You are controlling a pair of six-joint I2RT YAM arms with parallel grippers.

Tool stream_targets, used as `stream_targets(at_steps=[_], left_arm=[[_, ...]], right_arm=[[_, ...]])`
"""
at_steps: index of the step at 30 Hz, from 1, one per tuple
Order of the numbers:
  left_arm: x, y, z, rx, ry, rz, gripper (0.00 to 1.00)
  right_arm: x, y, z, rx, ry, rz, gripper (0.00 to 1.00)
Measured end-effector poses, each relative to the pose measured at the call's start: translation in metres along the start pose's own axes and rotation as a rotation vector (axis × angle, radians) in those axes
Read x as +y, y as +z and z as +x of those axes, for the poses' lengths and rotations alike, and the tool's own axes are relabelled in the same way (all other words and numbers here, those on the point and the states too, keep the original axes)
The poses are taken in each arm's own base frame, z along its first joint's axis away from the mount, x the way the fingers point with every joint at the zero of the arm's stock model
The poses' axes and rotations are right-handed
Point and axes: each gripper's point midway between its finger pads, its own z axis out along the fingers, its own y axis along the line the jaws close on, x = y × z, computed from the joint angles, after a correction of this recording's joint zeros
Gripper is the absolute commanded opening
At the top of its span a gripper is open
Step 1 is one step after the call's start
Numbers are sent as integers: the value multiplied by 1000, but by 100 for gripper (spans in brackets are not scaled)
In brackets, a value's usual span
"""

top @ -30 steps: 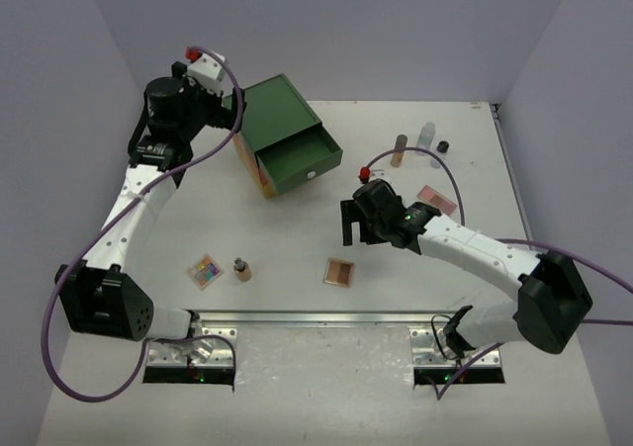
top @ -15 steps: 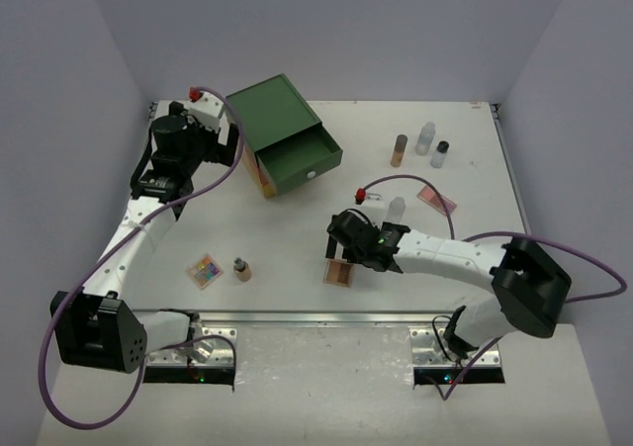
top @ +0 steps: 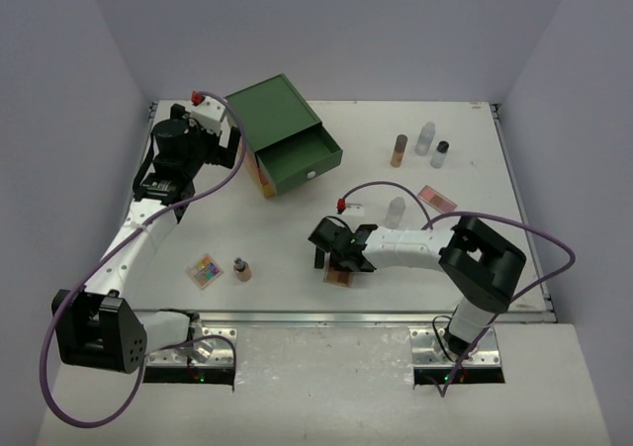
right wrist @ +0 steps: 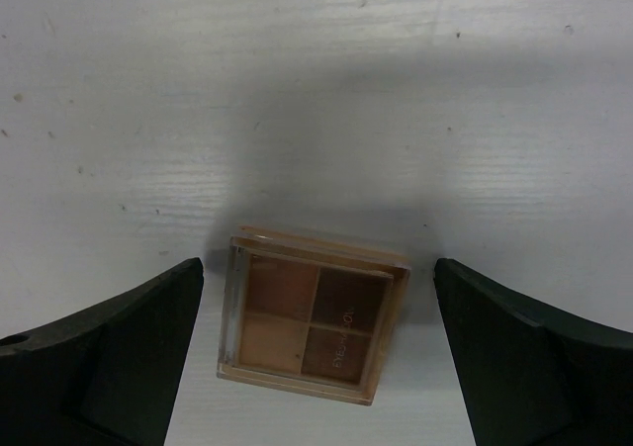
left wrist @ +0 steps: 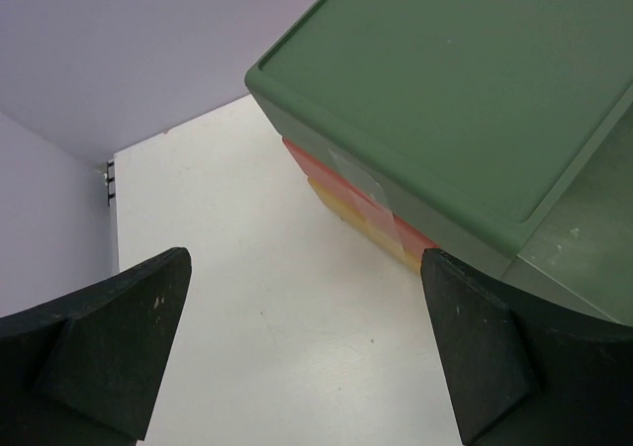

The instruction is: Organize the makeup

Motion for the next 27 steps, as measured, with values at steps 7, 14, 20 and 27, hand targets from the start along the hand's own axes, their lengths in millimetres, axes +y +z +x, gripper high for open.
stream_targets(at_steps=[7, 14, 20, 27], left_arm=[[2, 1, 0, -7, 3, -14, 100], [3, 1, -1, -8, 2, -17, 100], [4, 1, -4, -23, -1, -21, 100], [4, 2, -5, -26, -1, -21, 100]], right_arm=[[5, -1, 7, 7, -27, -15, 83], [6, -2, 9, 5, -32, -30, 45], [6, -4, 10, 0, -87, -63, 37], [23, -32, -2, -75, -291, -266, 34]])
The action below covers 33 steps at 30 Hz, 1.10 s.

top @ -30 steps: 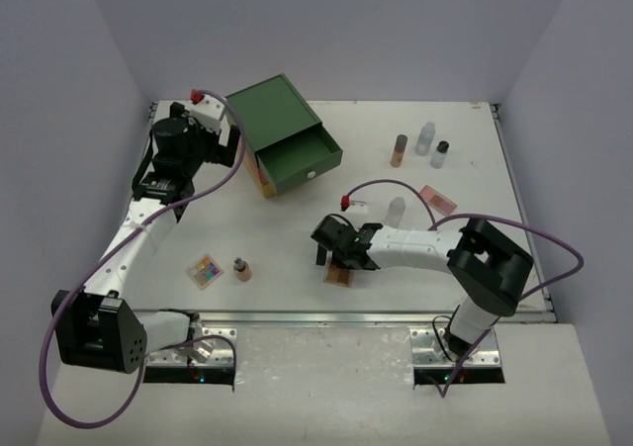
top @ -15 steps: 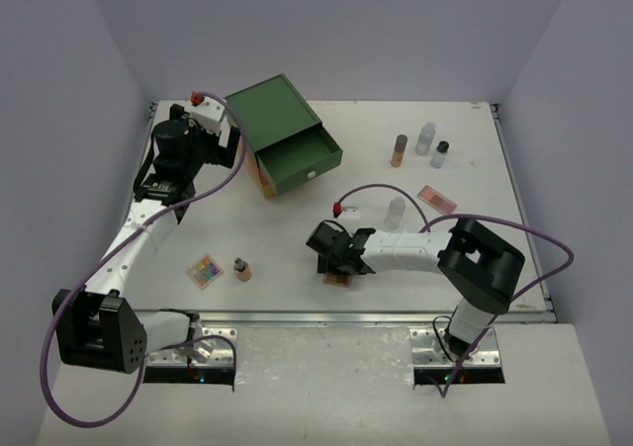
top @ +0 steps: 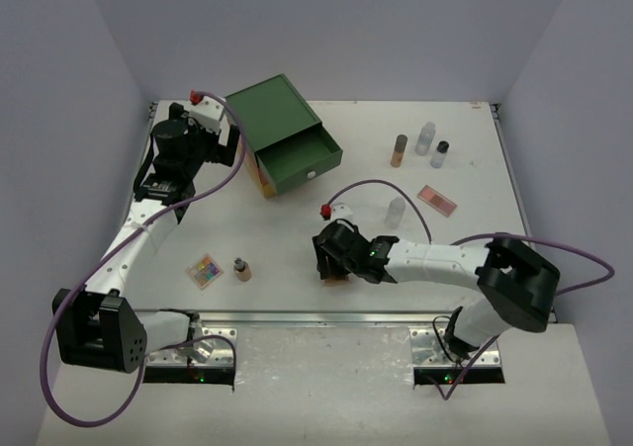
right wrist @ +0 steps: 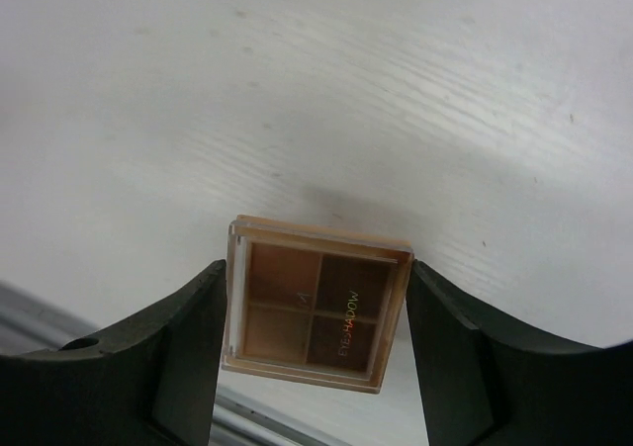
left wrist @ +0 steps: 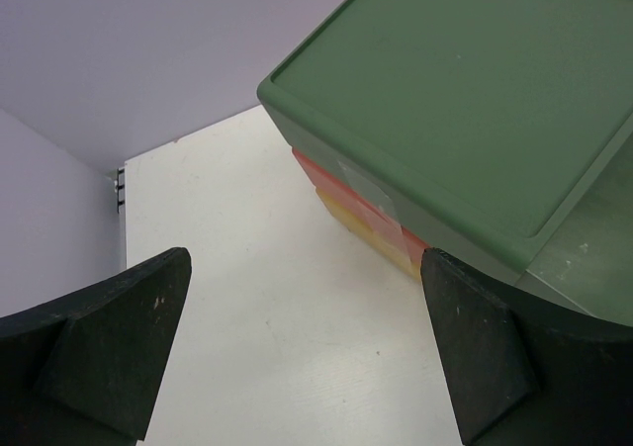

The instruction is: Organize the makeup

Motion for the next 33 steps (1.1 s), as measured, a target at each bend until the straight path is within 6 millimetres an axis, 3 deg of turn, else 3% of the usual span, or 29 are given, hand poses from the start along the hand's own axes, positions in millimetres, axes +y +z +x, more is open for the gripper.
stream_targets(at_steps=[5, 9, 13, 16, 19, 22, 26, 29, 33], left_arm=[[-2, 4, 5, 13, -4, 7, 100], [-4, 7, 6, 18, -5, 21, 100], [-4, 8, -8, -11, -6, 33, 100], [-2, 12, -25, -44, -14, 41, 100], [-1, 19, -37, -64, -26, 51, 100], [-1, 31, -40, -63, -37, 59, 100], [-2, 55, -38, -39, -62, 65, 100], [-3, 72, -31, -13, -82, 65, 100], [-3, 91, -21, 18, -103, 63, 100]], right_arm=[[35, -44, -52, -205, -199, -225, 35], [62, -84, -107, -386, -354, -327, 35], [90, -129, -185, -615, -475, -346, 36], [113, -163, -263, -811, -511, -316, 36], [116, -176, -319, -933, -519, -256, 36], [101, -156, -353, -957, -511, -186, 35], [73, -100, -372, -888, -498, -102, 35], [57, -56, -367, -804, -504, -58, 34], [52, -13, -344, -697, -526, -48, 34]])
